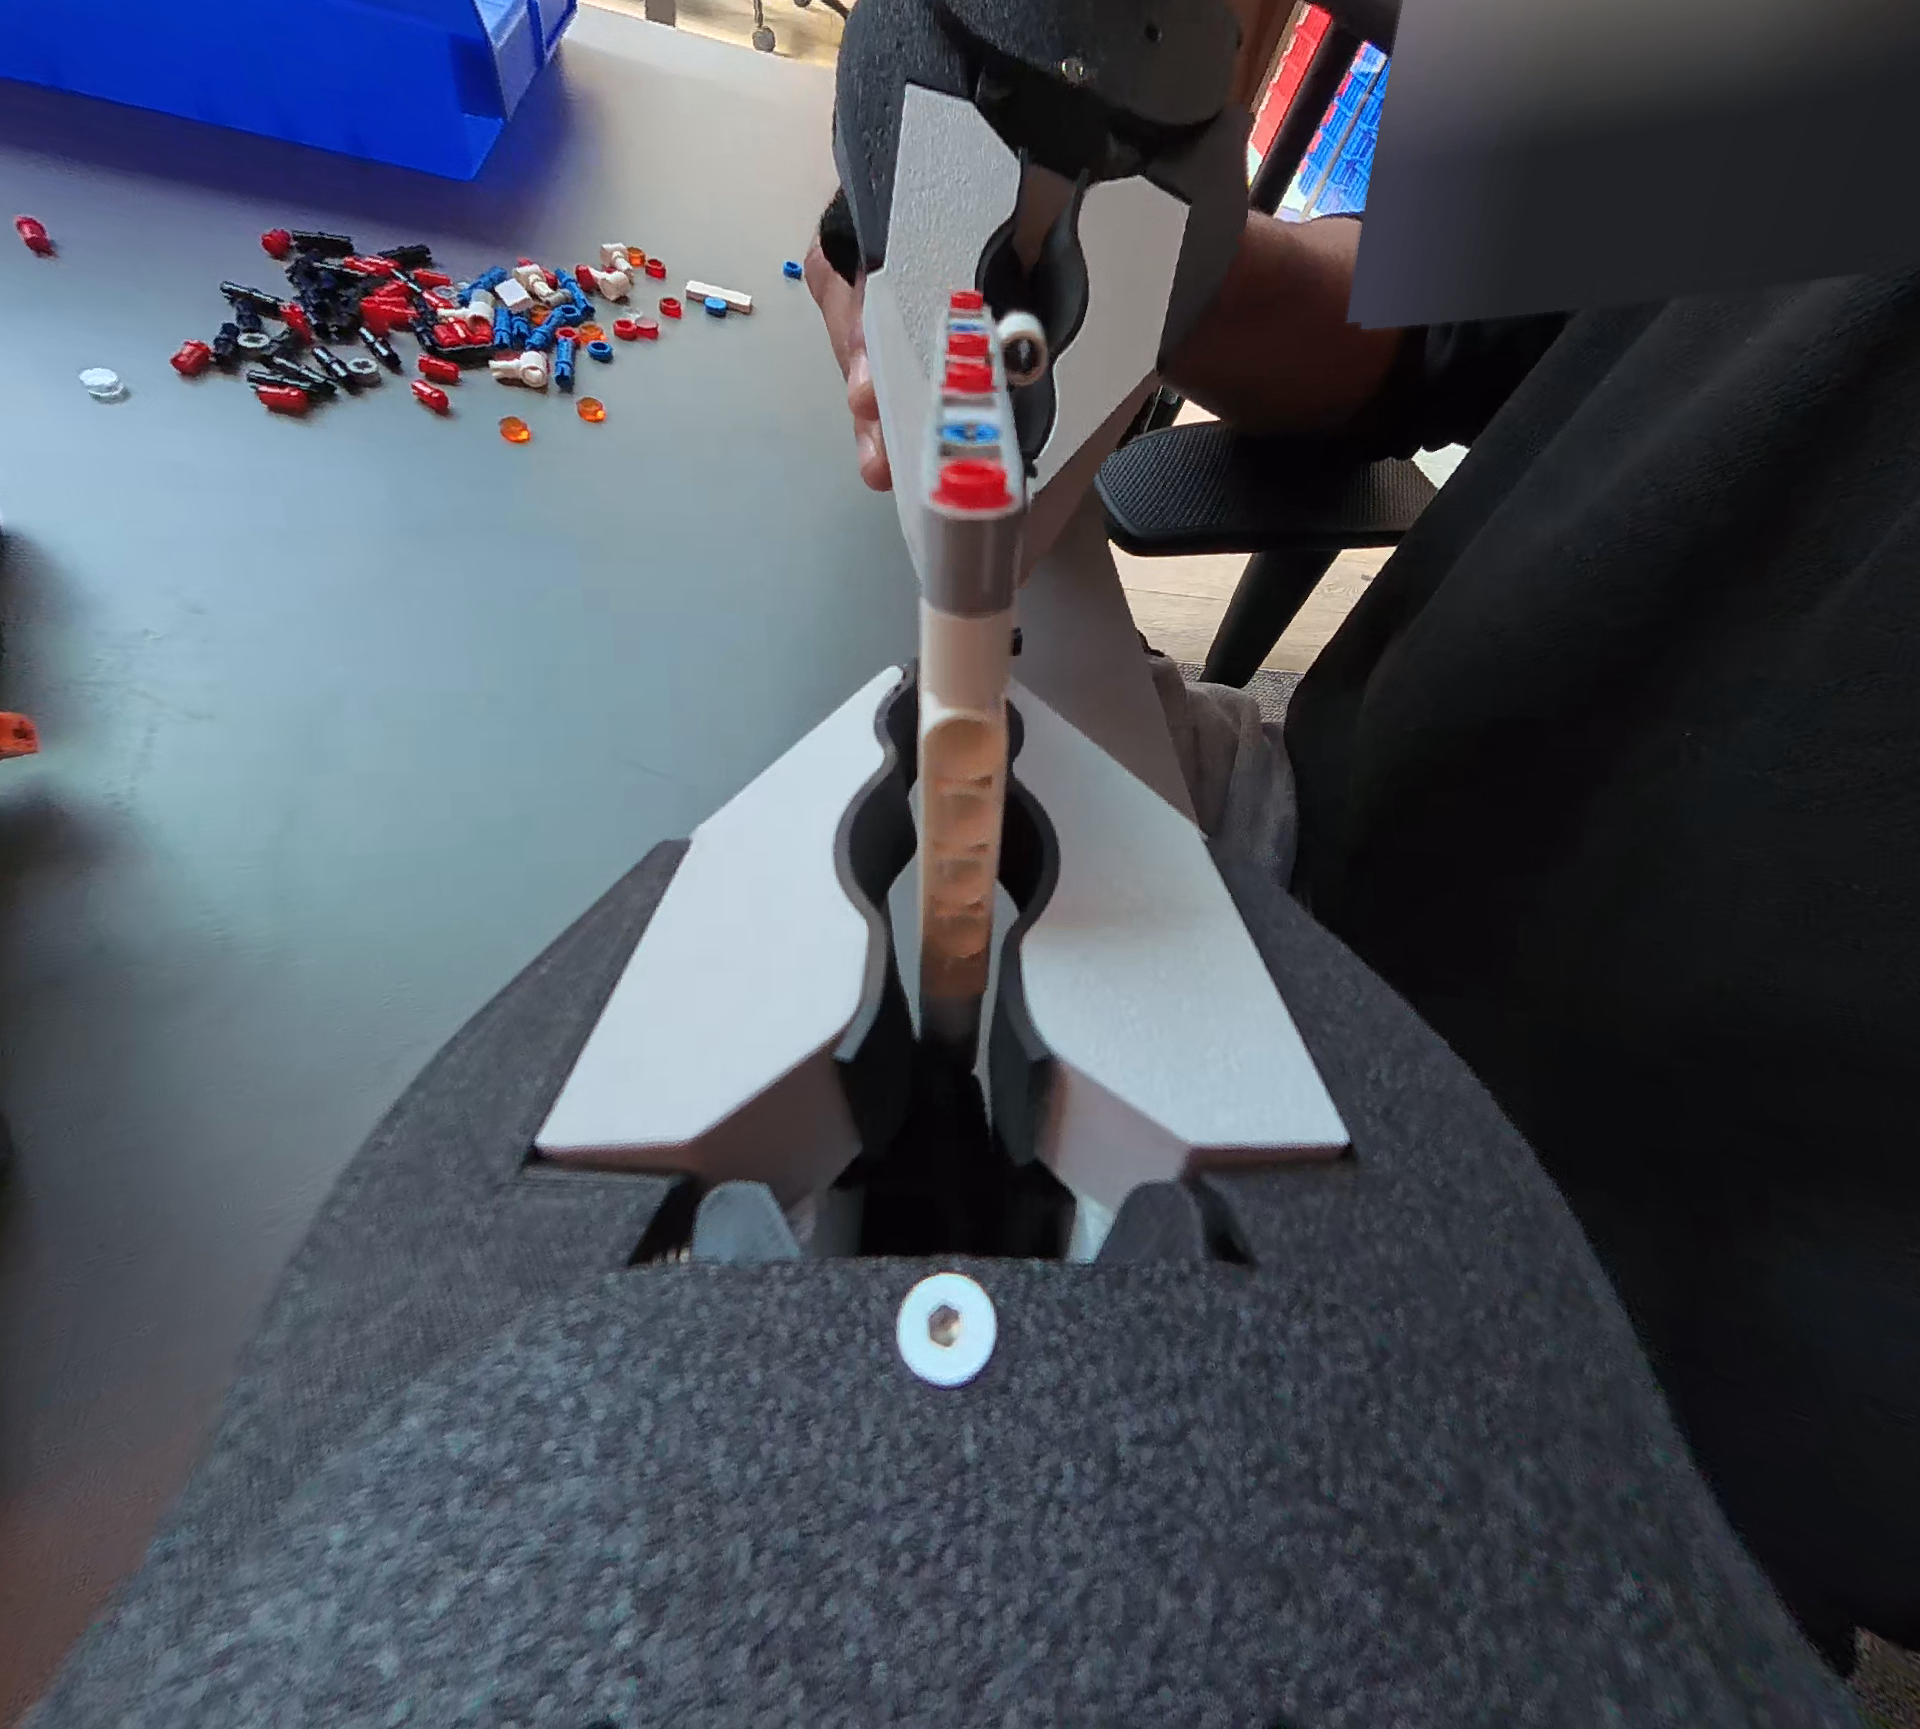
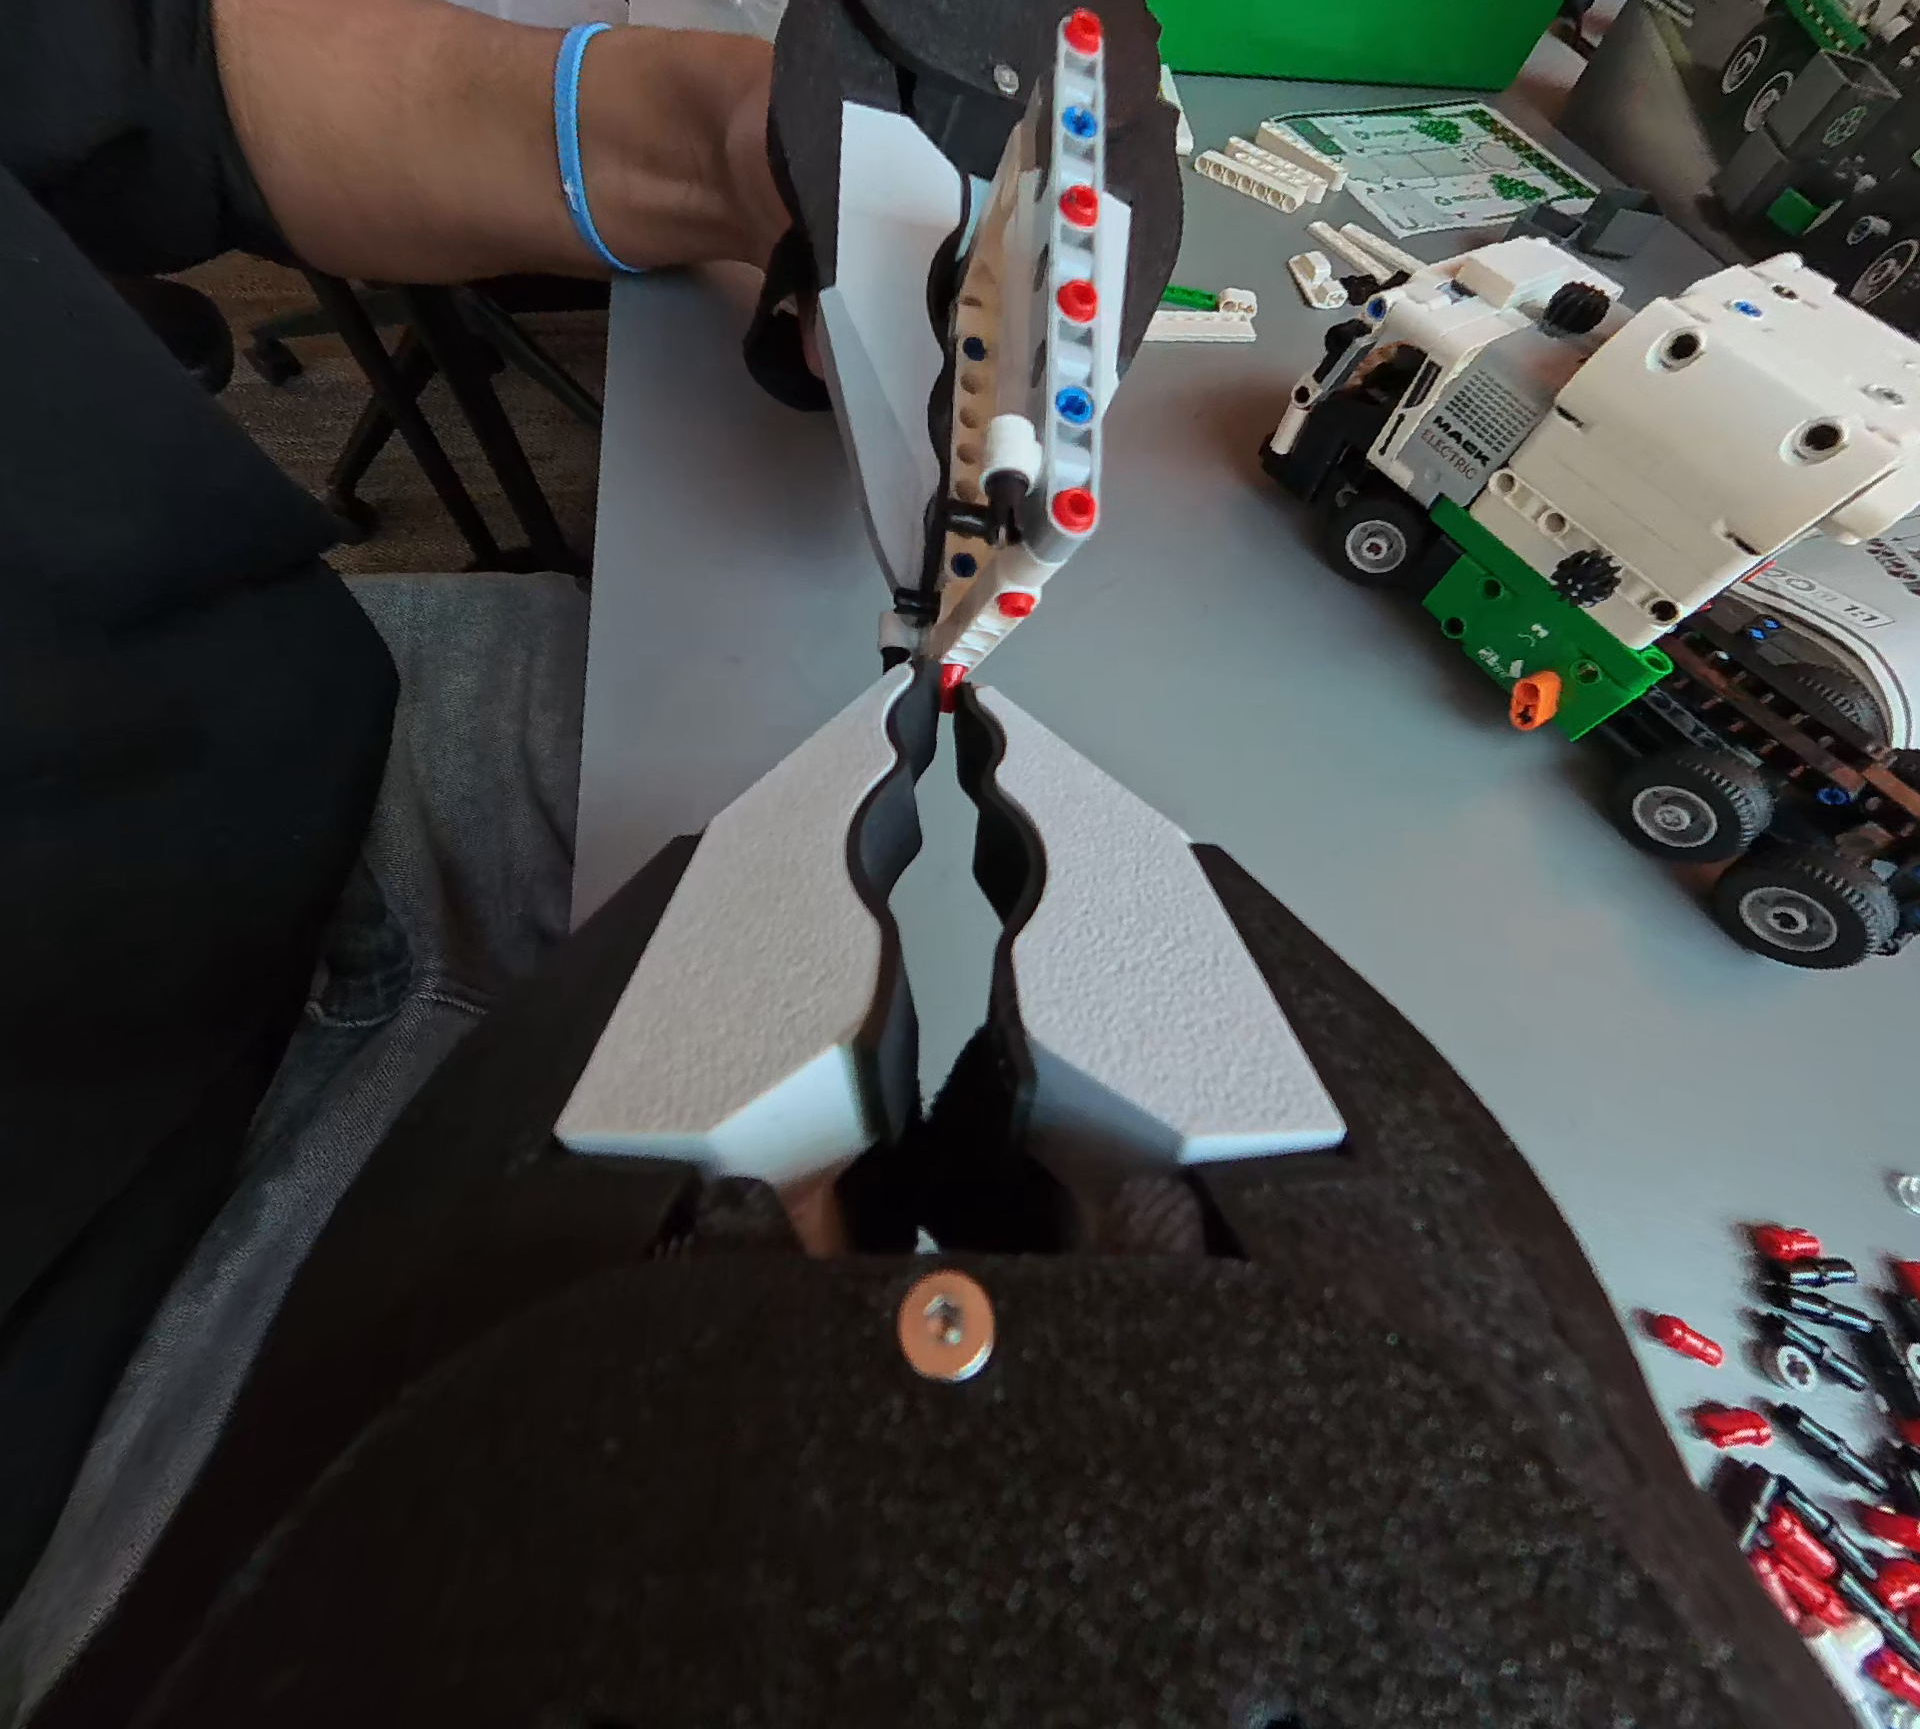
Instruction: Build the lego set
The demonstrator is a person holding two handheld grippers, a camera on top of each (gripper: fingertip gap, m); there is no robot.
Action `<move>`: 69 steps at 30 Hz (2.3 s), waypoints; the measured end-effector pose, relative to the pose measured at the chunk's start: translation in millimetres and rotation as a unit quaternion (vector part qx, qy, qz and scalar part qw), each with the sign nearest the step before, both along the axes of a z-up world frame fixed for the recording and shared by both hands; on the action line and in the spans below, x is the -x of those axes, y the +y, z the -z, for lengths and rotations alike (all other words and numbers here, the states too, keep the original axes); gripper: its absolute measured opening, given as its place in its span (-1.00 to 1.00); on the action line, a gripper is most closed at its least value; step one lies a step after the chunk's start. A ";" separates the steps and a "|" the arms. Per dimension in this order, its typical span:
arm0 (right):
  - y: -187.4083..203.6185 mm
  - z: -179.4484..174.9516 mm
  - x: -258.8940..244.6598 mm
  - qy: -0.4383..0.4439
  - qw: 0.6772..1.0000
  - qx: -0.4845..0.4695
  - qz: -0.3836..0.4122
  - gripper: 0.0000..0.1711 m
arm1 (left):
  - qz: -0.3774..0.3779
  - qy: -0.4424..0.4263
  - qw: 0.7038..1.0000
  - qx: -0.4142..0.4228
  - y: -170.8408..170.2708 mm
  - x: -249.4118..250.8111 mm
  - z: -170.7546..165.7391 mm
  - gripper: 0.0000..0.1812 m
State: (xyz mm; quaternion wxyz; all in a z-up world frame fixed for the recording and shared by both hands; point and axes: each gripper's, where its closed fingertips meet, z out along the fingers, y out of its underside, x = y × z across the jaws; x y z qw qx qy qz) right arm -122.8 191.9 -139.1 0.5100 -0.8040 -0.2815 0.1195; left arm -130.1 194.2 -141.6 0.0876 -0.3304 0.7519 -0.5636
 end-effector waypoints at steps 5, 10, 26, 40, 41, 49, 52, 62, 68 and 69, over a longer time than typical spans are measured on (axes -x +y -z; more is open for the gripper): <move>-1.4 5.5 0.7 -0.007 1.000 0.024 -0.003 -0.98 | 0.002 0.003 0.999 -0.035 -1.5 -0.2 9.2 -0.93; -1.0 10.9 -0.4 0.001 0.999 0.036 0.001 -0.99 | 0.000 0.004 0.998 -0.057 -1.8 -1.9 15.0 -0.93; -28.4 59.6 -34.6 -0.103 0.984 0.146 0.004 -0.96 | -0.055 0.038 0.996 -0.053 21.0 -10.0 20.8 -0.93; -37.0 55.5 -37.4 -0.039 0.991 0.129 -0.002 -0.85 | -0.042 0.040 0.996 -0.072 16.5 -6.3 26.0 -0.93; -36.6 55.5 -36.2 -0.039 0.991 0.126 -0.002 -0.85 | -0.042 0.039 0.996 -0.073 16.4 -6.2 26.1 -0.93; -33.7 60.3 -33.7 -0.050 0.991 0.122 0.010 -0.88 | -0.041 0.040 0.996 -0.074 16.0 -5.2 26.3 -0.93; -33.2 60.3 -34.5 -0.049 0.991 0.122 0.011 -0.90 | -0.039 0.040 0.995 -0.077 15.6 -5.0 27.1 -0.93; -31.7 60.6 -32.5 -0.052 0.991 0.121 0.016 -0.91 | -0.038 0.040 0.995 -0.078 15.2 -4.7 27.3 -0.94; -30.6 61.0 -33.5 -0.067 0.991 0.112 0.016 -0.96 | -0.039 0.039 0.995 -0.079 15.2 -4.9 27.4 -0.93; -29.6 61.0 -33.8 -0.076 0.991 0.106 0.016 -0.96 | -0.041 0.039 0.995 -0.079 15.7 -5.3 27.3 -0.93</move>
